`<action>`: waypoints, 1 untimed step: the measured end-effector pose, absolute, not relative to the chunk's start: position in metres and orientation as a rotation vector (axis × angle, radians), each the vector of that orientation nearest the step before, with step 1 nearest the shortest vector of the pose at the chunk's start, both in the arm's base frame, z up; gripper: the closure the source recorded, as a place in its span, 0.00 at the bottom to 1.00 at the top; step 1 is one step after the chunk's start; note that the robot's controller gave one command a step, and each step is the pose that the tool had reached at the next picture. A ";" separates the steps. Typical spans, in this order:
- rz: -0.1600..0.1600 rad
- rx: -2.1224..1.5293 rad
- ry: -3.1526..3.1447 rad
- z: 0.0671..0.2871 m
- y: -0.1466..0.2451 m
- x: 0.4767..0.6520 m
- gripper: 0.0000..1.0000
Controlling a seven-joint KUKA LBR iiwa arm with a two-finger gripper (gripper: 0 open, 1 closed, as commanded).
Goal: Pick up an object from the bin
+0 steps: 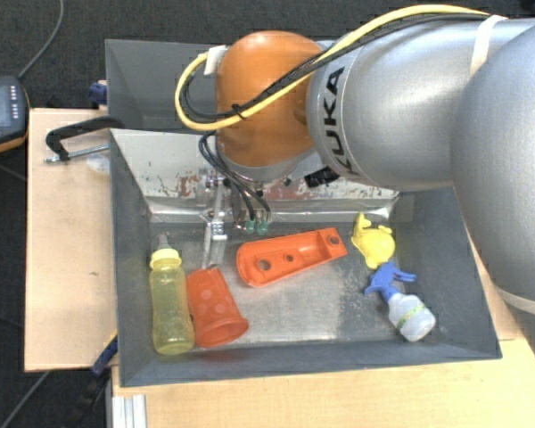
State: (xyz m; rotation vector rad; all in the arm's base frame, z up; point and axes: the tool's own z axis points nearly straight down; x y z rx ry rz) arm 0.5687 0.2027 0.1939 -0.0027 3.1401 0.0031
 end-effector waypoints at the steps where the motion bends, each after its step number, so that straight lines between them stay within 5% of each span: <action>1: 0.009 -0.101 3.133 0.179 0.189 0.561 0.00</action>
Offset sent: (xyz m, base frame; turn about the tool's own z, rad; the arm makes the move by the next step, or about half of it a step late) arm -0.0237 -0.0760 -0.0380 -0.3422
